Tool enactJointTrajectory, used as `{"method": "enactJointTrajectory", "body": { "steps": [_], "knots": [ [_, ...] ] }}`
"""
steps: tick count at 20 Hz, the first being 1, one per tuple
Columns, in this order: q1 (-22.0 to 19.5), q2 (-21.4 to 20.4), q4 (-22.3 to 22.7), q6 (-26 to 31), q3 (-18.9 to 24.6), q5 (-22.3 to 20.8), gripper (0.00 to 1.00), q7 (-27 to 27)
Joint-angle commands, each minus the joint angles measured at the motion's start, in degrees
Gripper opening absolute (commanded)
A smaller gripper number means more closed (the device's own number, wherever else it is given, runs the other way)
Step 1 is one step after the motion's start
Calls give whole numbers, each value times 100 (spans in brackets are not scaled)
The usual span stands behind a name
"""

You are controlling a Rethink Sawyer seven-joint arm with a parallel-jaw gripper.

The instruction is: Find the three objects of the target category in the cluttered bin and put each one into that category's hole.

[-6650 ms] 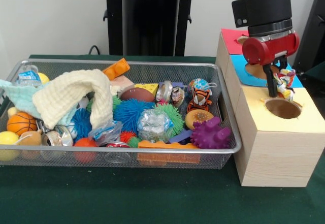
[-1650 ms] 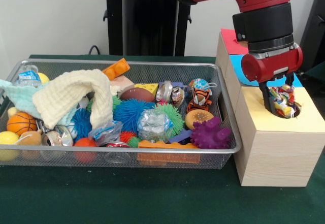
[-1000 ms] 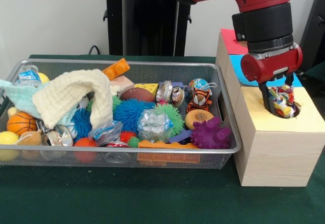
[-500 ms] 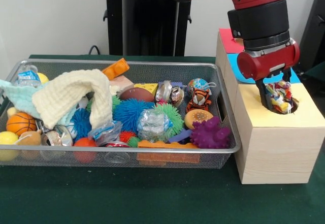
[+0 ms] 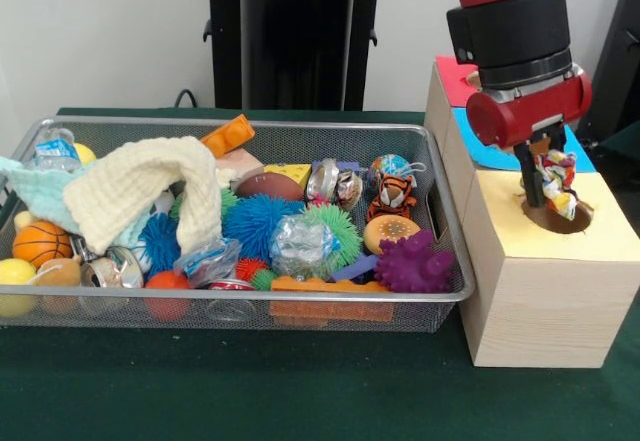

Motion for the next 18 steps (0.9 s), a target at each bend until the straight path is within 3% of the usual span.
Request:
{"method": "enactJointTrajectory", "body": {
  "steps": [1, 13, 18],
  "knots": [
    [-19, -250, -276, 702, -84, 127, 0, 1345],
    [44, -82, -115, 137, 14, -57, 0, 1430],
    [88, 12, -96, 197, -3, -73, 0, 1390]
  ]
}}
